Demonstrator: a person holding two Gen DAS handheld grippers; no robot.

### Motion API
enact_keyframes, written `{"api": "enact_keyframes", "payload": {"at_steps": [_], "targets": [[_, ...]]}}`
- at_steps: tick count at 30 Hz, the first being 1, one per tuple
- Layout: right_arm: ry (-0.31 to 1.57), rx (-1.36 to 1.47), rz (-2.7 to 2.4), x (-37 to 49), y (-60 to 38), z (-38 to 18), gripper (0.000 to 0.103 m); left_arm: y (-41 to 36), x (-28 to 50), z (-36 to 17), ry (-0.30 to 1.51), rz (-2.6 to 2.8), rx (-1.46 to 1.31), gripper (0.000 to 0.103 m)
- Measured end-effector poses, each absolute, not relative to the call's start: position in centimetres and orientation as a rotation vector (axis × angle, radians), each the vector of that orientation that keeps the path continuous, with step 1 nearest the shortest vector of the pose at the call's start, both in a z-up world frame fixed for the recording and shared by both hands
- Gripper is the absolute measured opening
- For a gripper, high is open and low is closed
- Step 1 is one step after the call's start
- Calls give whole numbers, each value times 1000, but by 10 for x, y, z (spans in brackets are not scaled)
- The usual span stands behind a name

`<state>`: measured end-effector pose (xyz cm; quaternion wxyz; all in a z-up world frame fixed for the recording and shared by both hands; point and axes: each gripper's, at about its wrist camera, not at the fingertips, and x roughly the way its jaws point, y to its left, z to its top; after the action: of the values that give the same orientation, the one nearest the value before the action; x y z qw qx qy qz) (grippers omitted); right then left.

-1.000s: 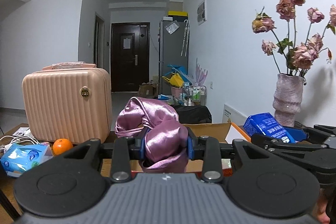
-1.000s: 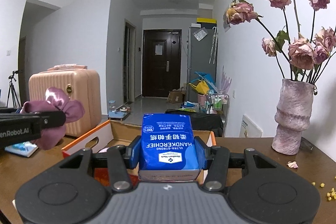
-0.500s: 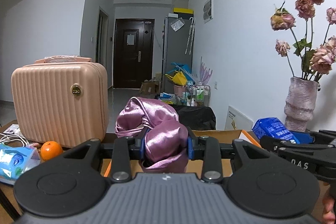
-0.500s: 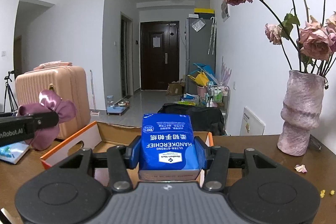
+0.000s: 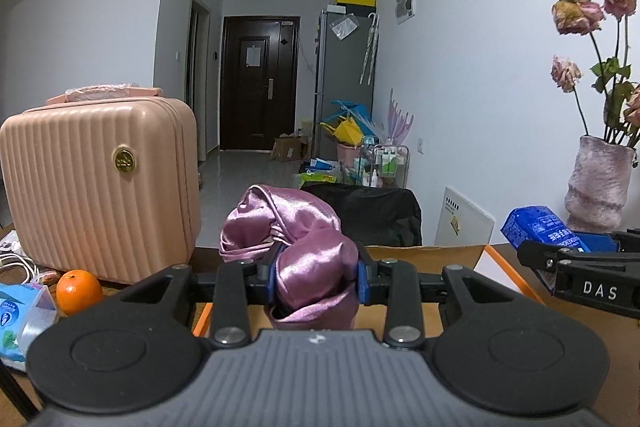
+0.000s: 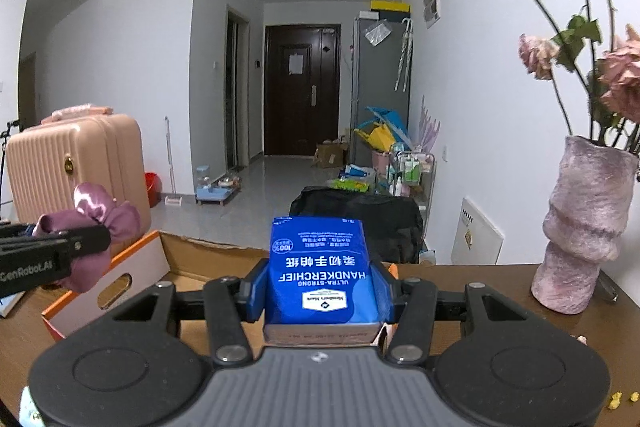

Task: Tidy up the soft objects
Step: 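Lift and carry the held tissue box and scrunchie over the cardboard box, then open both grippers to drop the tissue box and scrunchie into the box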

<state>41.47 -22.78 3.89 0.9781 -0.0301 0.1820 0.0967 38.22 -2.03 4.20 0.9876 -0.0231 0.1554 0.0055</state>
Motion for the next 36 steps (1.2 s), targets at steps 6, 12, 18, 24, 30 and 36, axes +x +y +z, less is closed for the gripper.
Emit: {"api": "enact_keyframes", "payload": {"at_steps": [6, 12, 18, 24, 30, 36], "targets": [[403, -76, 222, 425, -219, 29, 51, -18, 397, 32, 359, 19, -45, 35], [425, -81, 239, 427, -213, 21, 51, -13, 403, 26, 396, 35, -52, 35], [455, -77, 241, 432, -210, 14, 52, -17, 406, 24, 413, 24, -34, 40], [440, -63, 219, 429, -214, 15, 81, -20, 400, 27, 399, 60, -15, 79], [445, -62, 175, 431, -217, 16, 103, -17, 397, 28, 395, 119, -21, 103], [445, -65, 167, 430, -217, 17, 103, -15, 397, 30, 402, 129, -32, 103]]}}
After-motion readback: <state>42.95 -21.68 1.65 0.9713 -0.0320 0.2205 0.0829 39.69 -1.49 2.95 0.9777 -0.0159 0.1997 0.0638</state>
